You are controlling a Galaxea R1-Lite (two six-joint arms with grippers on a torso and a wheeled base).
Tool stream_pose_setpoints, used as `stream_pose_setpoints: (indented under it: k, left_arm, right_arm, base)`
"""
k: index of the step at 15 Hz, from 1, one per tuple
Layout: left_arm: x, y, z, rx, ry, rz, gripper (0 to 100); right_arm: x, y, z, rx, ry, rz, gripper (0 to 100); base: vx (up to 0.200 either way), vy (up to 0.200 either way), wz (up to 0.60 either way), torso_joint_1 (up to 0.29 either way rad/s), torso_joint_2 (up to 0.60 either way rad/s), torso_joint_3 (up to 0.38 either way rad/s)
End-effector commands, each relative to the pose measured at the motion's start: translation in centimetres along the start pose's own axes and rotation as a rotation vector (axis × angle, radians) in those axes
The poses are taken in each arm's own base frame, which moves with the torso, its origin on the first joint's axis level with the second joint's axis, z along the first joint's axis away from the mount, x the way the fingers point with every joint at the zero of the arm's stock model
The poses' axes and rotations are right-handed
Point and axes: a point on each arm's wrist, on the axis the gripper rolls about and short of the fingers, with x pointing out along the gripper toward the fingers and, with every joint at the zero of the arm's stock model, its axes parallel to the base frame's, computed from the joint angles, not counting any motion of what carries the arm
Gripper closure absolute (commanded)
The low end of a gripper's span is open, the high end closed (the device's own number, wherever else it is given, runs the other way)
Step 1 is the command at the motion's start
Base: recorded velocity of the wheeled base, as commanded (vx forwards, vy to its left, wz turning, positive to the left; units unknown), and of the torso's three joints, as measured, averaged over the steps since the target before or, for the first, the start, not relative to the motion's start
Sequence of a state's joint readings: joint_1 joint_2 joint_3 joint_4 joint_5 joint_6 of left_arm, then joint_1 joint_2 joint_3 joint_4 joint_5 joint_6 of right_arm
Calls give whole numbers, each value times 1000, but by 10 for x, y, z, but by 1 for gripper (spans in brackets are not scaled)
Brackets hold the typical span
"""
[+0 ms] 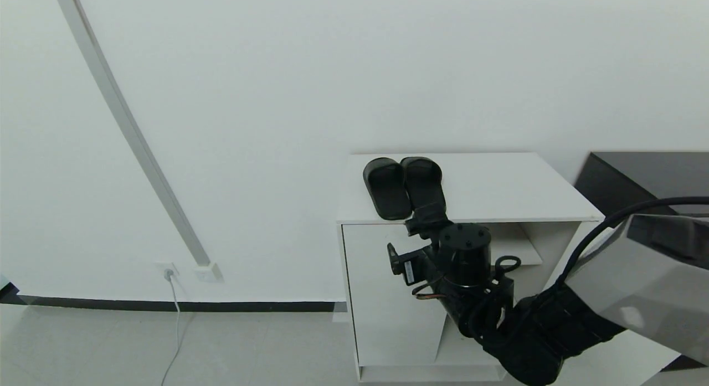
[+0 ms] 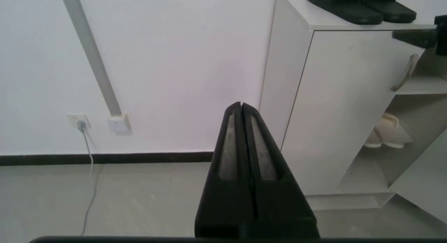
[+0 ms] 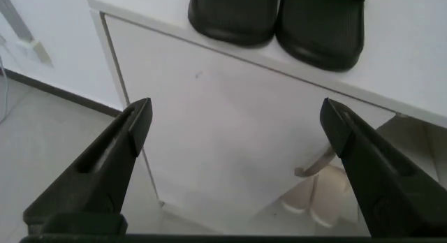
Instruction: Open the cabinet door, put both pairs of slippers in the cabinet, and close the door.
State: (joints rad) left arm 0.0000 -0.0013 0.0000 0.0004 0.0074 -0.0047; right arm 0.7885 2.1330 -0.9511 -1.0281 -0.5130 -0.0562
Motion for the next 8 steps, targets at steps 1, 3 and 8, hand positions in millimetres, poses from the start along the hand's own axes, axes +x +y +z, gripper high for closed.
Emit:
stream_pose_setpoints:
  k: [1, 3, 8]
  left_arm:
    - [0, 0, 0, -1, 1, 0, 100]
    - [0, 0, 0, -1, 1, 0, 100]
    - [0, 0, 0, -1, 1, 0, 100]
  right_arm:
    - [-5, -6, 54, 85, -35, -9, 0]
    - [-3, -6, 75, 122, 18, -46, 0]
    - [3, -4, 74, 157, 73, -75, 0]
  base:
    - [0, 0, 0, 0, 0, 0]
    - [0, 0, 0, 0, 0, 0]
    - [0, 0, 0, 0, 0, 0]
